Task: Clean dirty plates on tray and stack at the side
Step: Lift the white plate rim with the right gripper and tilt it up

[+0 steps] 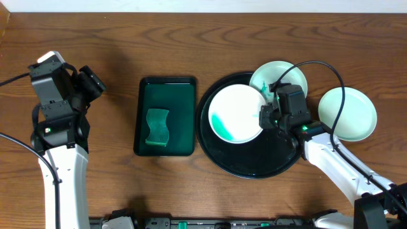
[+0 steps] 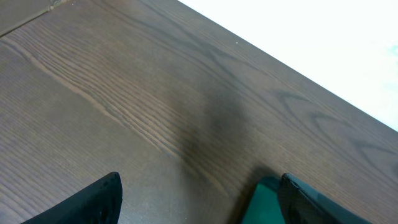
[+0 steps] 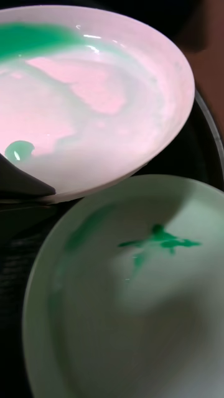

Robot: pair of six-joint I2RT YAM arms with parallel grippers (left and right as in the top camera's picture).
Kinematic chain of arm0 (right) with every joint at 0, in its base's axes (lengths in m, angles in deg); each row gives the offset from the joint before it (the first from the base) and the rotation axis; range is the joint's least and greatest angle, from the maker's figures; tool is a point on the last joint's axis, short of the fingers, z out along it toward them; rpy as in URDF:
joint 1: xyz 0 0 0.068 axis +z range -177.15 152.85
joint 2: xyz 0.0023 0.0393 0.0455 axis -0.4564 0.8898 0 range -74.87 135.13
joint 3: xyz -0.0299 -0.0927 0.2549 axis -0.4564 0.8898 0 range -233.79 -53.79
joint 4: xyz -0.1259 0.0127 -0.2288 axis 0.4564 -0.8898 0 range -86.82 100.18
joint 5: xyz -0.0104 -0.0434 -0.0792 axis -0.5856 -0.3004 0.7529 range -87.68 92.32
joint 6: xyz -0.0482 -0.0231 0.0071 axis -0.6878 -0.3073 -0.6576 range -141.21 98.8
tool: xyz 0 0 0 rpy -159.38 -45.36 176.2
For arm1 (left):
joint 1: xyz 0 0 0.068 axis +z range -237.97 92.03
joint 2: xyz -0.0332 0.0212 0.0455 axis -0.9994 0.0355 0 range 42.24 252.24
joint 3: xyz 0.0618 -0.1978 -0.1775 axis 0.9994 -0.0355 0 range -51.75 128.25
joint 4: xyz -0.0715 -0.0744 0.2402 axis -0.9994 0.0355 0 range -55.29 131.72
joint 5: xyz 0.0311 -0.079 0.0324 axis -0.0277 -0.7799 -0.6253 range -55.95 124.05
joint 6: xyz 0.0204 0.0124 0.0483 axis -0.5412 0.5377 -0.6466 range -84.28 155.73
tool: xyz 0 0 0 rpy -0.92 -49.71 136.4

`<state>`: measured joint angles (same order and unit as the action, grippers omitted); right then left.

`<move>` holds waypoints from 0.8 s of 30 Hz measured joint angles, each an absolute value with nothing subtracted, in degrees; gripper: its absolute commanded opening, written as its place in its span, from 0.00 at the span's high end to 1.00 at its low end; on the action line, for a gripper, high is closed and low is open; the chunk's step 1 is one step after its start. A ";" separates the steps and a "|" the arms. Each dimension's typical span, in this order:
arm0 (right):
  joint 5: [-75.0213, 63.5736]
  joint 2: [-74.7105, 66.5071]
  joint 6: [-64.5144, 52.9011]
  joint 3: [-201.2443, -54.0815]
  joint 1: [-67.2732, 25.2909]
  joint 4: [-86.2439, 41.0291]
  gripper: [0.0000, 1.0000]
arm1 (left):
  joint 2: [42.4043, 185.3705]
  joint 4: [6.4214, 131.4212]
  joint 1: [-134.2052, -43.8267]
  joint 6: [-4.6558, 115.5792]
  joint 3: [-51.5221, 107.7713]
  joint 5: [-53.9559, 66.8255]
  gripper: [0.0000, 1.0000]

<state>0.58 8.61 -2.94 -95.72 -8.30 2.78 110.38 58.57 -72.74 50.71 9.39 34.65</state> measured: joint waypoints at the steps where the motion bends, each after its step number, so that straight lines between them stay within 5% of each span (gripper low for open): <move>1: 0.63 8.61 -2.18 -95.72 -8.30 3.33 0.99 | 110.38 58.57 -72.74 50.71 9.39 34.65 0.20; 10: -1.87 8.61 3.37 -95.72 -8.50 5.99 0.99 | 110.38 58.57 -72.74 50.71 9.39 34.65 0.20; 24: -25.71 8.61 7.90 -95.72 -18.84 10.87 0.99 | 110.38 58.59 -72.74 50.71 9.39 34.65 0.20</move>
